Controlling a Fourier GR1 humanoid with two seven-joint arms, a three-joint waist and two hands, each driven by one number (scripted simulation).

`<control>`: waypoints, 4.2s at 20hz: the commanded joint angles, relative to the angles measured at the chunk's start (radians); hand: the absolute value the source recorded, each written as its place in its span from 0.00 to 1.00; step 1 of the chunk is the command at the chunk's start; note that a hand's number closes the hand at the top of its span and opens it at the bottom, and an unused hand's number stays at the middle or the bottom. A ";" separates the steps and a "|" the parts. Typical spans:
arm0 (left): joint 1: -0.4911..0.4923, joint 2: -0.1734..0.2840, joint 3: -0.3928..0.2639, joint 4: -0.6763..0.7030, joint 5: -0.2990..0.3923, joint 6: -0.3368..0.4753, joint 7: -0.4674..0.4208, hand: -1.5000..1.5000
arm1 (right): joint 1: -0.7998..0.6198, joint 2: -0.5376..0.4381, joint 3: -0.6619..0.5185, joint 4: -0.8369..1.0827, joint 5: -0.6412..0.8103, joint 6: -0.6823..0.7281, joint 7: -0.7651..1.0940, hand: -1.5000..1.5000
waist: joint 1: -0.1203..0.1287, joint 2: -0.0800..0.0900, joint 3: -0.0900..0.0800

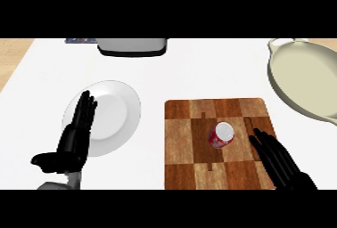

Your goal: Pick the can from the cutting board and place it in the pot

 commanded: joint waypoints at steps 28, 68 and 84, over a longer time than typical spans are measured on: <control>0.019 -0.101 0.117 -0.015 -0.108 -0.108 0.049 0.50 | -0.292 0.167 -0.048 0.541 0.119 -0.017 0.044 0.00 | -0.007 -0.002 0.002; -0.103 -0.152 0.047 -0.037 -0.164 -0.182 0.063 0.50 | -1.155 -0.185 -0.772 1.172 0.653 -0.076 1.048 1.00 | 0.200 0.084 -0.002; -0.098 -0.177 0.032 -0.011 -0.185 -0.153 0.082 0.50 | -1.390 -0.276 -0.898 1.492 0.952 -0.065 1.265 1.00 | 0.160 0.054 0.004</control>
